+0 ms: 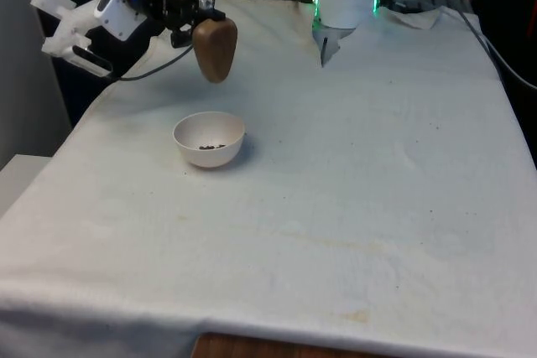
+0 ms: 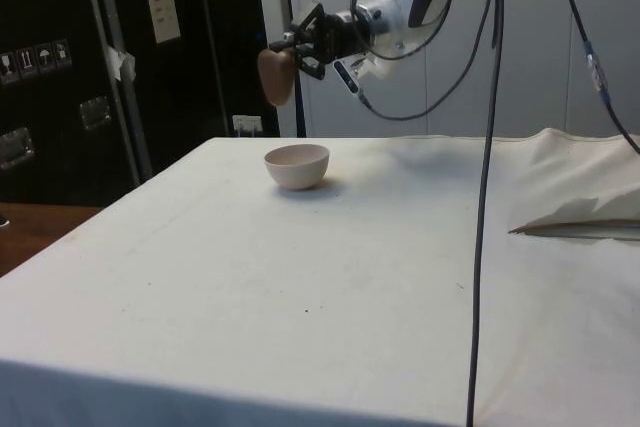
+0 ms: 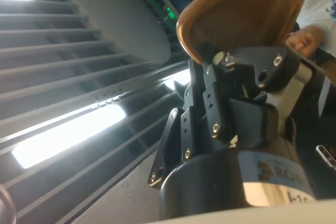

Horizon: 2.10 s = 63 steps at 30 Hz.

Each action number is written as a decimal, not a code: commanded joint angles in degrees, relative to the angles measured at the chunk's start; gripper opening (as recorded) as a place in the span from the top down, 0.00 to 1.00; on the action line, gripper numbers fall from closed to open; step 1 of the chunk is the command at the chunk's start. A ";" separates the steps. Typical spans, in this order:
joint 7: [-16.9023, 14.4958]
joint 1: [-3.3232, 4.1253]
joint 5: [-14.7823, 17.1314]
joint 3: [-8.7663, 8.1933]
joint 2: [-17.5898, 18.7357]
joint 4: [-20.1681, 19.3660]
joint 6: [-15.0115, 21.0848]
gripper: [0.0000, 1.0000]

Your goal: Pour the coffee beans from the cup into the bowl.

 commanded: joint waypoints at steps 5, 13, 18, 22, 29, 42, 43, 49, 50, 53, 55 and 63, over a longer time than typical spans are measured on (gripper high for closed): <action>-0.11 1.60 -1.43 -1.03 -1.83 -0.74 1.72 1.00; -0.97 2.92 -3.21 -1.03 -3.84 -1.55 3.84 1.00; -1.49 3.72 -4.35 -0.97 -5.04 -2.12 5.21 1.00; -2.06 4.64 -5.79 -0.80 -6.53 -2.75 7.05 1.00; -2.58 5.73 -7.45 -0.46 -8.14 -3.44 9.28 1.00; -3.04 7.51 -11.29 0.92 -11.12 -3.95 14.90 1.00; -3.04 7.51 -11.29 0.92 -11.12 -3.95 14.90 1.00; -3.09 7.96 -12.95 1.78 -12.38 -4.07 17.19 1.00; -3.04 8.08 -13.46 2.18 -12.78 -4.13 17.99 1.00; -3.32 7.28 -13.92 3.15 -12.72 -3.67 17.53 1.00; -2.98 8.19 -14.67 2.92 -13.64 -4.24 19.60 1.00; -2.75 8.54 -16.73 4.41 -15.13 -4.30 22.46 1.00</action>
